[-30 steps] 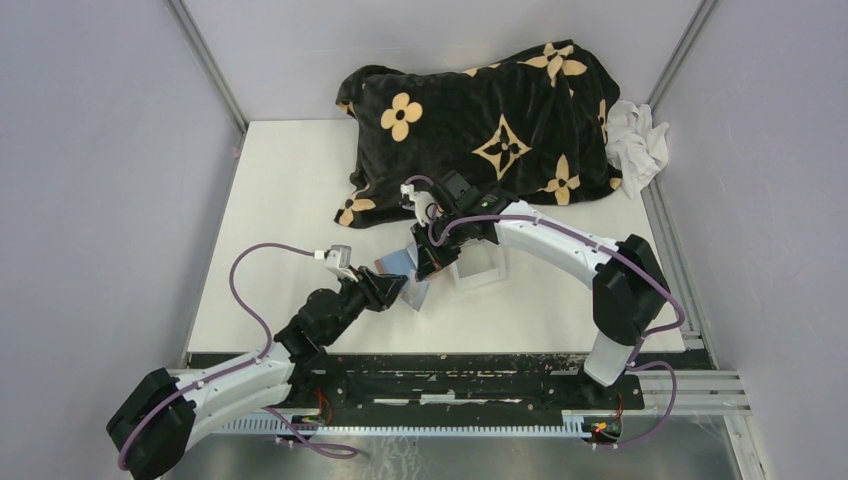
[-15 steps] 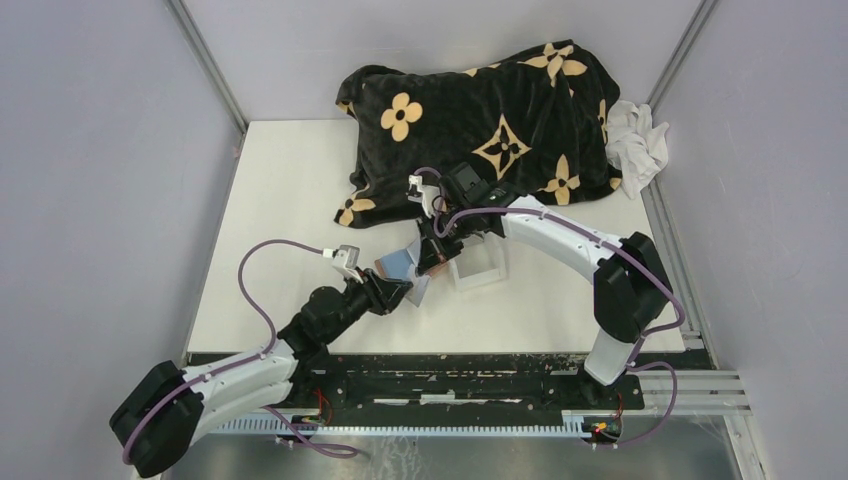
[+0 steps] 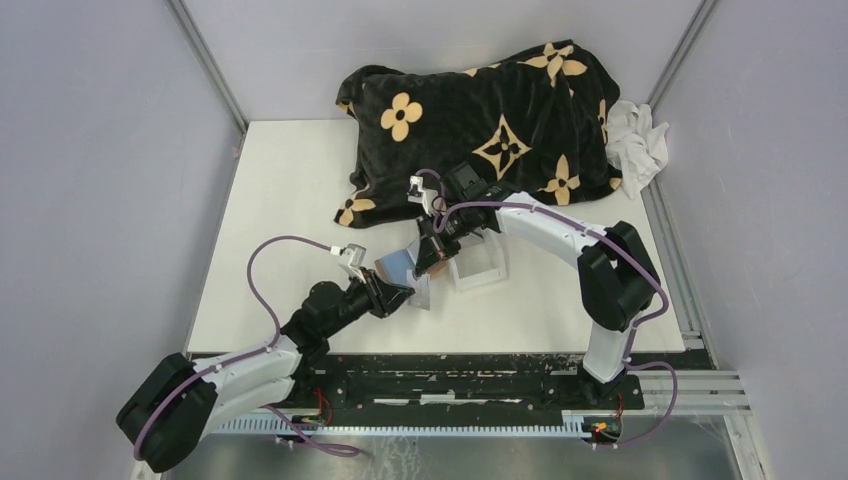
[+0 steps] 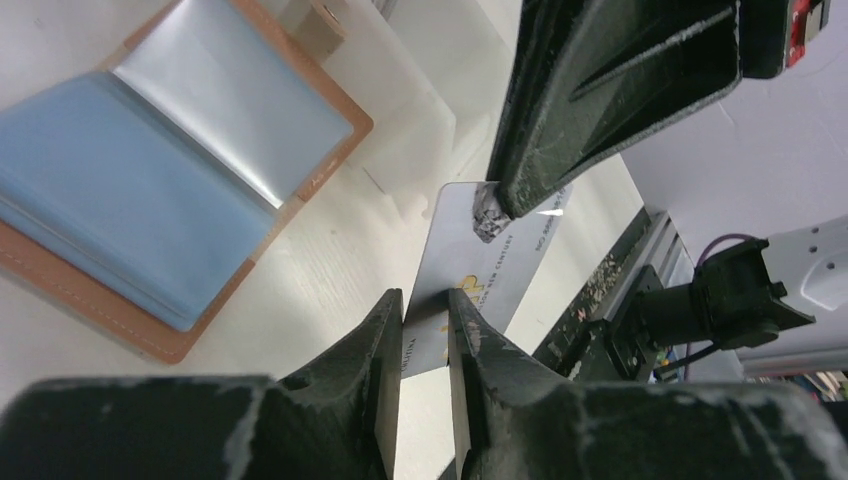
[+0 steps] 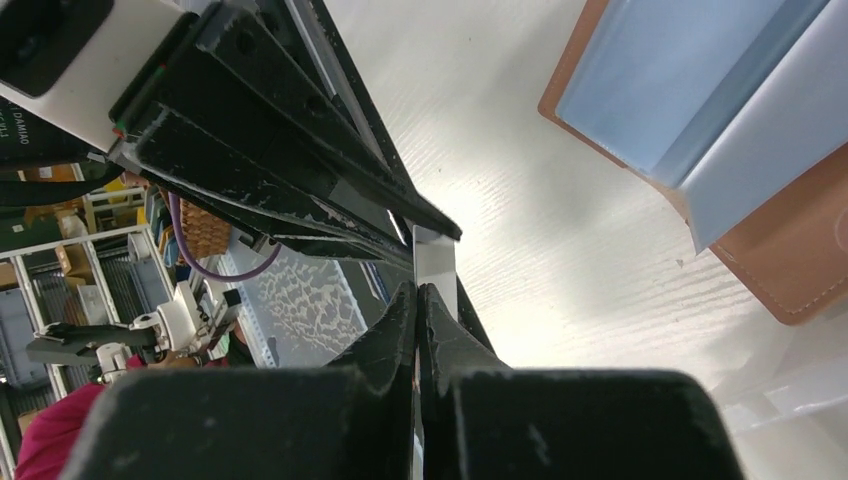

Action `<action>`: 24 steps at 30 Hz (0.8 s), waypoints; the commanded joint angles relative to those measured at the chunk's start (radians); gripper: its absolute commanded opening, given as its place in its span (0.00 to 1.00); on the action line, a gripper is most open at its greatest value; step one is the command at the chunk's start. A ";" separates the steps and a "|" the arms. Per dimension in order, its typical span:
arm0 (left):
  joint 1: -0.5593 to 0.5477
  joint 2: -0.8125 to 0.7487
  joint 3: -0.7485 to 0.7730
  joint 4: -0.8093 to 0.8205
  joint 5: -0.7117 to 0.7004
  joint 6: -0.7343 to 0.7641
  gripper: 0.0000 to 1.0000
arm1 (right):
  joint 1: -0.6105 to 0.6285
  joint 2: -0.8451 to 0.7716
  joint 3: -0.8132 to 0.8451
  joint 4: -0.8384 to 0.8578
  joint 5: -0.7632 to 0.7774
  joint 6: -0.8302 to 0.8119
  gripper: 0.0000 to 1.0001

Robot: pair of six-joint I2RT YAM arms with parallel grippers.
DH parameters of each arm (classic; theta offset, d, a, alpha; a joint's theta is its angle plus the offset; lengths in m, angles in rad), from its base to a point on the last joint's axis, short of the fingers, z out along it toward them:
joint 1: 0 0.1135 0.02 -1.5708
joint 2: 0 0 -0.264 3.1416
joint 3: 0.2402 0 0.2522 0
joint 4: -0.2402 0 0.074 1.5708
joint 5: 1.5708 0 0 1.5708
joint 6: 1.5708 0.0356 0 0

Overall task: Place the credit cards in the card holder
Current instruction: Pick up the credit card from the storage box.

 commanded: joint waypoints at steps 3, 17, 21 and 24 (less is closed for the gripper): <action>0.010 0.046 0.048 0.133 0.149 -0.001 0.19 | -0.004 0.016 0.008 0.104 -0.102 0.034 0.01; 0.039 -0.018 0.024 0.146 0.139 -0.034 0.03 | -0.027 0.038 -0.026 0.179 -0.131 0.080 0.01; 0.044 -0.030 0.027 0.096 0.089 -0.046 0.03 | -0.036 0.043 -0.025 0.194 -0.111 0.093 0.03; 0.044 -0.047 0.045 -0.004 -0.012 -0.056 0.03 | -0.050 0.047 -0.013 0.191 -0.052 0.089 0.16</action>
